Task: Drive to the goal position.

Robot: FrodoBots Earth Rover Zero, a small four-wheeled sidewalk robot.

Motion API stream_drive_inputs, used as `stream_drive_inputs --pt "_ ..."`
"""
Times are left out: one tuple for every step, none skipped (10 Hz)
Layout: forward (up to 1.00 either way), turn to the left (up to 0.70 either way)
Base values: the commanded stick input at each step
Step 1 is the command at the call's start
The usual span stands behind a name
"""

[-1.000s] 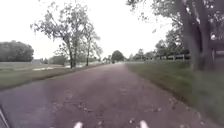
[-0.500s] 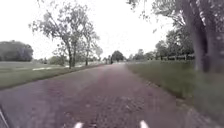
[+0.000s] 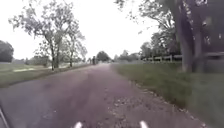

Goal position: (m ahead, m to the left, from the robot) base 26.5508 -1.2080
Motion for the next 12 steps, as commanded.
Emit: stream_drive_inputs --pt "1.0 0.0" --pt "1.0 0.0" --pt "1.0 0.0" --pt "1.0 0.0" --pt "1.0 0.0" --pt "1.0 0.0" --pt "1.0 0.0" --pt "1.0 0.0" --pt "1.0 0.0" --pt "1.0 0.0" --pt "1.0 0.0" --pt "1.0 0.0"
